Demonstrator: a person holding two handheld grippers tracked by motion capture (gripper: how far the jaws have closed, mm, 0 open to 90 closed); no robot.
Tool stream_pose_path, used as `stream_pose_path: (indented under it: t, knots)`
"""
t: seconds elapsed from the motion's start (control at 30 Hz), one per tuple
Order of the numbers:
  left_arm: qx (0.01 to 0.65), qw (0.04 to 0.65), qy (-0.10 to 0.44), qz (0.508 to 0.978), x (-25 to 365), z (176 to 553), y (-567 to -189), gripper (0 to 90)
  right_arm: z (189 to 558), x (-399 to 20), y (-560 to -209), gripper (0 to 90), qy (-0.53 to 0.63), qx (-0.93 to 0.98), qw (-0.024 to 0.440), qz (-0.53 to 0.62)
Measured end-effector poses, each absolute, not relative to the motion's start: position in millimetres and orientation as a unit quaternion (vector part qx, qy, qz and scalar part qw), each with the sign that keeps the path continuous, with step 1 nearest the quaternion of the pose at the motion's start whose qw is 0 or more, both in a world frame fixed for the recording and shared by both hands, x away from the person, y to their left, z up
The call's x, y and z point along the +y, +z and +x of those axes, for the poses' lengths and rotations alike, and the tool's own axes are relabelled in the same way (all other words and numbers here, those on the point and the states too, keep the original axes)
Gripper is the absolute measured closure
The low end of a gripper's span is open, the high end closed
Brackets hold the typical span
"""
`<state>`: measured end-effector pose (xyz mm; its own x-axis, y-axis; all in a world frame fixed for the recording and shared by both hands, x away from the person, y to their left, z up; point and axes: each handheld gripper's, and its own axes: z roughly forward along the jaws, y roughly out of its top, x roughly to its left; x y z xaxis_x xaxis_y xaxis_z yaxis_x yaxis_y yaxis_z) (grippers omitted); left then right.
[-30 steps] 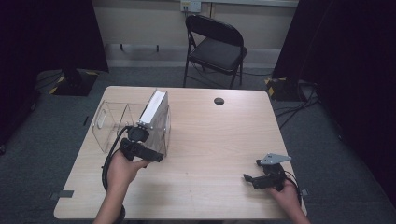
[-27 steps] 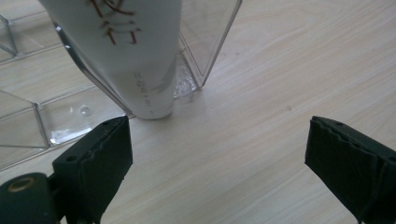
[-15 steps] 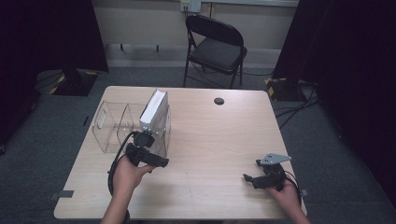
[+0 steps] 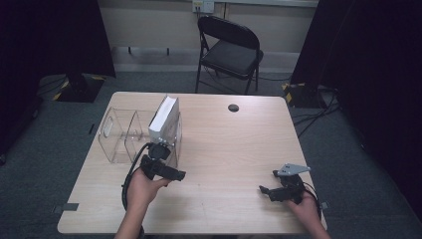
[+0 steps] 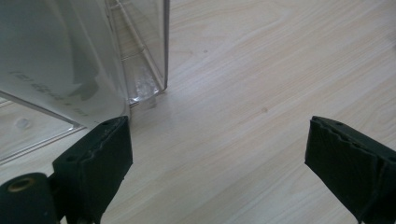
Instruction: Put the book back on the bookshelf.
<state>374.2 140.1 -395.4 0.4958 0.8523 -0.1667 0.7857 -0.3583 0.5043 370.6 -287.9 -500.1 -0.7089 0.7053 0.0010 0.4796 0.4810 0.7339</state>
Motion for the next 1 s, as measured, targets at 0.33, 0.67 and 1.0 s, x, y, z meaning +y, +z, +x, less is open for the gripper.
stream_pose_path:
  t: [0.33, 0.67, 1.0]
  knots:
    - [0.49, 0.269, 0.051, 0.828, 128.6, 374.6, -405.8, 7.2, 370.7, -287.9, -500.1, 13.6, 0.371, 0.847, 0.153, 0.349]
    - [0.485, 0.277, 0.043, 0.829, 120.4, 373.6, -414.6, 7.2, 370.7, -288.0, -500.1, 13.6, 0.371, 0.847, 0.153, 0.349]
    - [0.477, 0.288, 0.029, 0.83, 110.1, 373.4, -424.4, 6.8, 370.7, -287.9, -500.1, 13.5, 0.371, 0.847, 0.153, 0.349]
